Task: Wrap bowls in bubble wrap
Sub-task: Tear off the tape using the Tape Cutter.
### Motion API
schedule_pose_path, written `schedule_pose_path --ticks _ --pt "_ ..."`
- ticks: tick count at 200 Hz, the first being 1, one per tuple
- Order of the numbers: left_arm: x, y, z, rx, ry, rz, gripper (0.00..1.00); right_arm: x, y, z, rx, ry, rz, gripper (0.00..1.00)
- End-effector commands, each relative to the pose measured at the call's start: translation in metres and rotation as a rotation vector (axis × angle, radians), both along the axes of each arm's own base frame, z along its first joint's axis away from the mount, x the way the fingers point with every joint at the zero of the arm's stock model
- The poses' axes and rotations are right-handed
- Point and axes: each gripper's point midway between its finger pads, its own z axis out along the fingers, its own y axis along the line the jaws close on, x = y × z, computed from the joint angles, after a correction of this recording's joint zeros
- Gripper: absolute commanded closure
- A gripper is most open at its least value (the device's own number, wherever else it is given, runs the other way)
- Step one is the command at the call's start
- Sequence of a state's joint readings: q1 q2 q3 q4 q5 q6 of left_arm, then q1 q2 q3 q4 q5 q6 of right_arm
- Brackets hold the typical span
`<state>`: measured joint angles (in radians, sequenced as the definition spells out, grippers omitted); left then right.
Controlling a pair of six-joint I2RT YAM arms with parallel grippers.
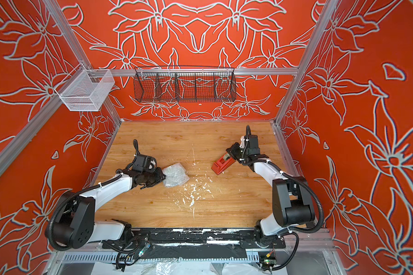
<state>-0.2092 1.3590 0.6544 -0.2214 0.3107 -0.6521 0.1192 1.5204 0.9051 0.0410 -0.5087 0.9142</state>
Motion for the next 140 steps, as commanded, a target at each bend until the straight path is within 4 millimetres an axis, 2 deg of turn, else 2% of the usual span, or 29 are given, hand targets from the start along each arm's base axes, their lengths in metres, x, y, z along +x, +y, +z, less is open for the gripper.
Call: schedule_pose_path --ticks 1,38,68,140 --pt "-0.014 0.0 -0.013 0.014 0.077 -0.008 1.0 0.007 0.005 0.029 0.01 -0.074 0.032 1.0" --pt "-0.014 -0.001 -0.011 0.008 0.071 -0.011 1.0 0.004 0.013 0.028 0.022 -0.065 0.044 1.0" --pt "-0.014 -0.003 -0.011 0.0 0.069 -0.01 1.0 -0.001 0.03 0.024 0.042 -0.063 0.08 1.0" --pt "-0.016 -0.01 -0.014 -0.019 0.074 -0.024 1.0 -0.022 0.06 0.036 0.064 -0.09 0.099 1.0"
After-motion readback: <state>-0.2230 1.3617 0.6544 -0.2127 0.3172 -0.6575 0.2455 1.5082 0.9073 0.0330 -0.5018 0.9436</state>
